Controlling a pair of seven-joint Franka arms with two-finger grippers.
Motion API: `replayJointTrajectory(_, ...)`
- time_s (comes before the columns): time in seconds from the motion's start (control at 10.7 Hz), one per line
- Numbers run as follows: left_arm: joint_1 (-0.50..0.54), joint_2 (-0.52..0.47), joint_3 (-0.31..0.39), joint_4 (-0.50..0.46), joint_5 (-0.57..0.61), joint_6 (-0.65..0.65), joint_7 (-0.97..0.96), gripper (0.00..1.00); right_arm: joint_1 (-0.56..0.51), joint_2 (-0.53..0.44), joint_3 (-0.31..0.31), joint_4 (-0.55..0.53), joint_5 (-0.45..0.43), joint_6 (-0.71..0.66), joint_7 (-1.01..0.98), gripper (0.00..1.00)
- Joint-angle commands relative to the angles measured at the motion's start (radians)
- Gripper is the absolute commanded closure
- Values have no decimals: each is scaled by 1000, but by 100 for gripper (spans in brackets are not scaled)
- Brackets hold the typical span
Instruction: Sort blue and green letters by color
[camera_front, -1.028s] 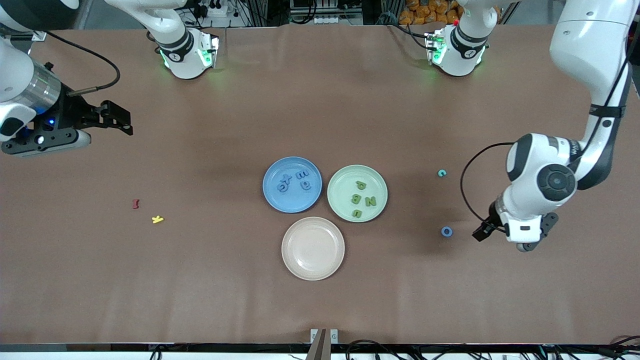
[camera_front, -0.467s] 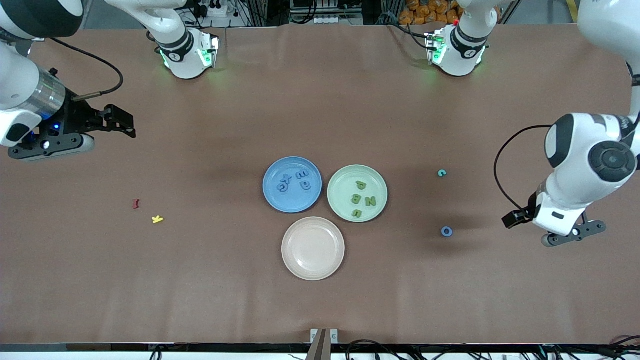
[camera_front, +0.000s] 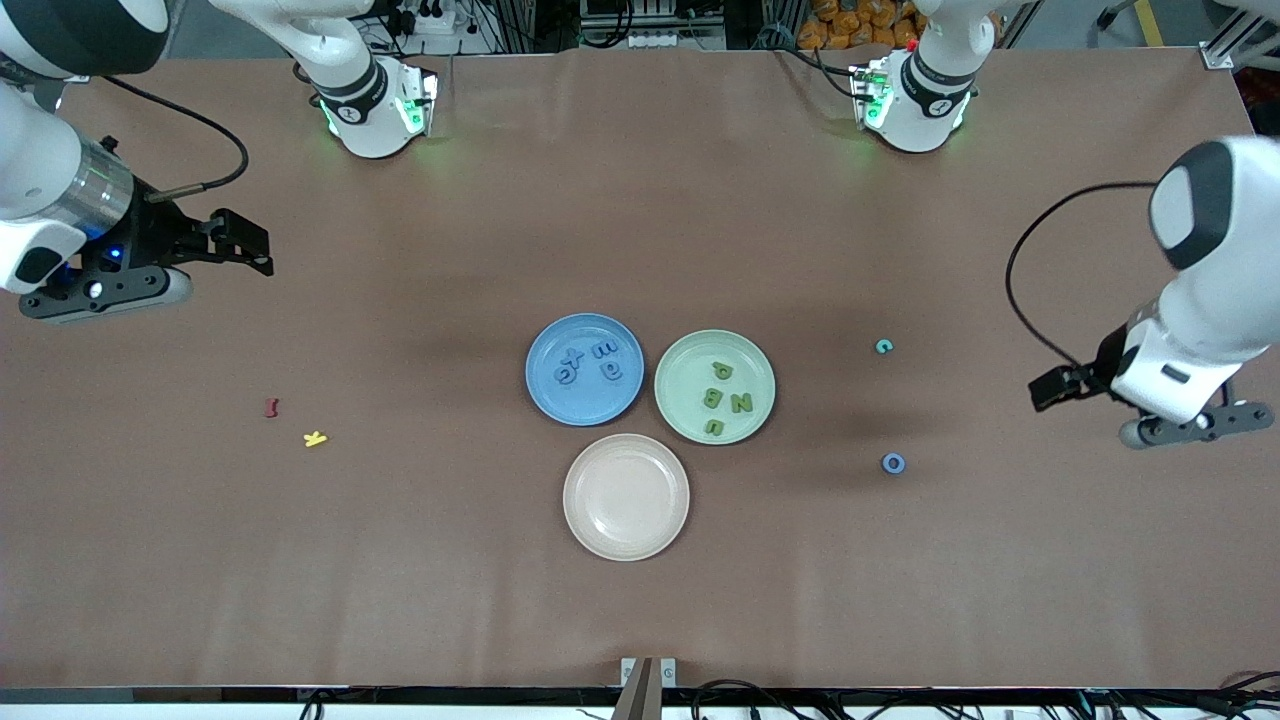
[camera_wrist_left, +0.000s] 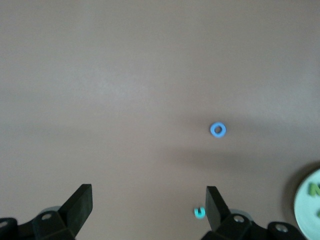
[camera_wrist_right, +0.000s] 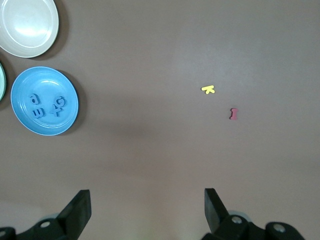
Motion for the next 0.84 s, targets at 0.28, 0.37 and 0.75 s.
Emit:
replayJointTrajectory(0.28,-183,-154,188,167,-98,-413,122,0,-1,-2,0,1,9,2,-10,0)
replayJointTrajectory(0.37,-203,-169,206,188,-99,-455,140,0,-2,-2,0,1,9,3,-12,0)
replayJointTrajectory(0.75,-246,-192,242,217,-107,-519,168,0,-1,-2,0,1,5,5,-12,0)
